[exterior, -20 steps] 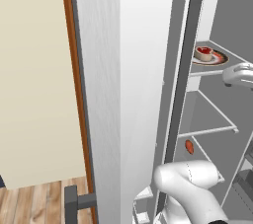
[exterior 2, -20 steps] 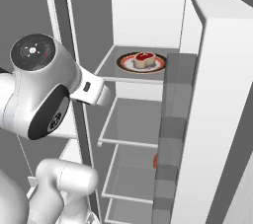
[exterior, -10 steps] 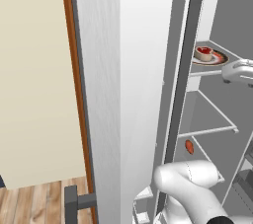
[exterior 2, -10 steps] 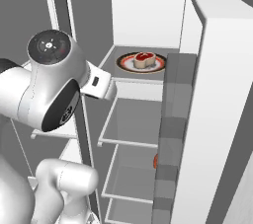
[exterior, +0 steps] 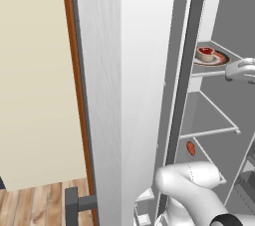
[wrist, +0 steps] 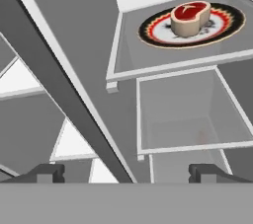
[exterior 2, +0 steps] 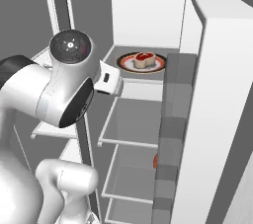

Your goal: Retrieve the steak from the fridge and place it on the saucepan with marinade on the stove.

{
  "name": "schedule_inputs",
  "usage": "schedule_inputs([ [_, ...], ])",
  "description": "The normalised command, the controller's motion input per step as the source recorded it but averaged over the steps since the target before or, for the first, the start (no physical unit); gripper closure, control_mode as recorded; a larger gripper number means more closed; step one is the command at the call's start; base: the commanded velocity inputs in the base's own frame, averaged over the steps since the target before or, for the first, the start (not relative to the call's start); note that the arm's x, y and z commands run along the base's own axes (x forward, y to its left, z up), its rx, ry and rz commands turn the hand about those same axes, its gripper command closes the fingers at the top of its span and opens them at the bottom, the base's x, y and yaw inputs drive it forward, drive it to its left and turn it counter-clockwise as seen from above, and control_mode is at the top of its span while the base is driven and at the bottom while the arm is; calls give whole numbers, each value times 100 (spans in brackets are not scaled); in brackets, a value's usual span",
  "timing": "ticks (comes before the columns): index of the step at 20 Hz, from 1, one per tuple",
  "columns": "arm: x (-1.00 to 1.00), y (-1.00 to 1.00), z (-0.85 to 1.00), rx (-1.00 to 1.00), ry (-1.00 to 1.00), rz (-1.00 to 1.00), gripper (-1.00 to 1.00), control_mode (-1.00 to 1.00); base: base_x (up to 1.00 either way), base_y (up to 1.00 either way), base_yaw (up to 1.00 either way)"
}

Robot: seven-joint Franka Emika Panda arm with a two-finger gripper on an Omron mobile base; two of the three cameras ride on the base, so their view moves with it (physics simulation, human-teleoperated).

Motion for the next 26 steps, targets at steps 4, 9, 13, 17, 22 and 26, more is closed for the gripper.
schedule_inputs([
  [4, 20, 0, 0, 0, -2, 5, -100, -100, 0, 0, 0],
  [9, 18, 0, 0, 0, -3, 4, -100, -100, 0, 0, 0],
  [13, 19, 0, 0, 0, -2, 1, -100, -100, 0, 0, 0],
  [17, 14, 0, 0, 0, -3, 0, -100, -100, 0, 0, 0],
  [22, 17, 0, 0, -1, -4, 0, -100, -100, 0, 0, 0],
  [26, 19, -1, 0, 0, -4, 0, -100, -100, 0, 0, 0],
])
